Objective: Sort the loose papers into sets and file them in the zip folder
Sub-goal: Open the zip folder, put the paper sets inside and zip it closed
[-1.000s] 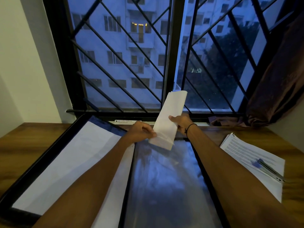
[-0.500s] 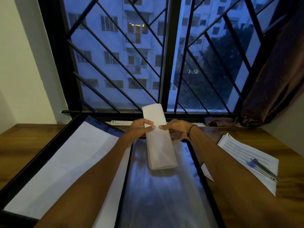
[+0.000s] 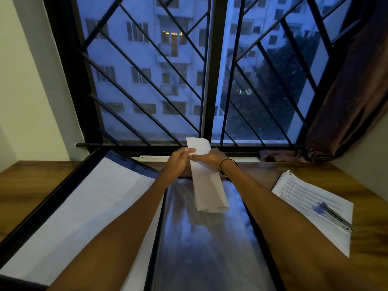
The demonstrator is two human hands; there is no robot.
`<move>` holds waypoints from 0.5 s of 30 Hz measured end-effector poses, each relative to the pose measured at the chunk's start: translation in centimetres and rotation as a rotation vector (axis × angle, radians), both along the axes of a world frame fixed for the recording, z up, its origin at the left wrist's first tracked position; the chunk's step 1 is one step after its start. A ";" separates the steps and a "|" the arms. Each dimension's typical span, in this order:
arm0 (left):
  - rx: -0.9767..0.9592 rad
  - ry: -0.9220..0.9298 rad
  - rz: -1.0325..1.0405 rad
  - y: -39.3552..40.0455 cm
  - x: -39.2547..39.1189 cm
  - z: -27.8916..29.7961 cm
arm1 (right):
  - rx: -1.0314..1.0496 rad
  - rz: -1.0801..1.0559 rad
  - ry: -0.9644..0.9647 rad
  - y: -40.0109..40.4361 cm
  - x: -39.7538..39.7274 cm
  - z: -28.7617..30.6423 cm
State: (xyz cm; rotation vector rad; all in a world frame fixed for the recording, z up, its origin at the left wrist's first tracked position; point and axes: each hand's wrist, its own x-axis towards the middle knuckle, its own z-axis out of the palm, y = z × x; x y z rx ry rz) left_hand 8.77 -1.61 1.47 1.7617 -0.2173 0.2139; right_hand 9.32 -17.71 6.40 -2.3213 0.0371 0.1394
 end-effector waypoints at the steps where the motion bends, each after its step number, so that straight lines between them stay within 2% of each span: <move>1: -0.006 -0.030 0.027 0.0 0.0 0.0 | 0.000 0.000 0.014 0.2 -0.2 0.1; 7: -0.012 -0.041 -0.047 0.5 -0.8 0.6 | 0.083 0.011 0.119 1.4 -0.6 0.4; 11: -0.089 -0.001 0.031 0.5 -0.2 0.2 | 0.311 -0.122 0.233 1.3 -0.6 1.0; 15: 0.107 0.078 0.182 2.3 0.4 -1.5 | 0.489 -0.120 0.399 -1.0 -0.1 0.6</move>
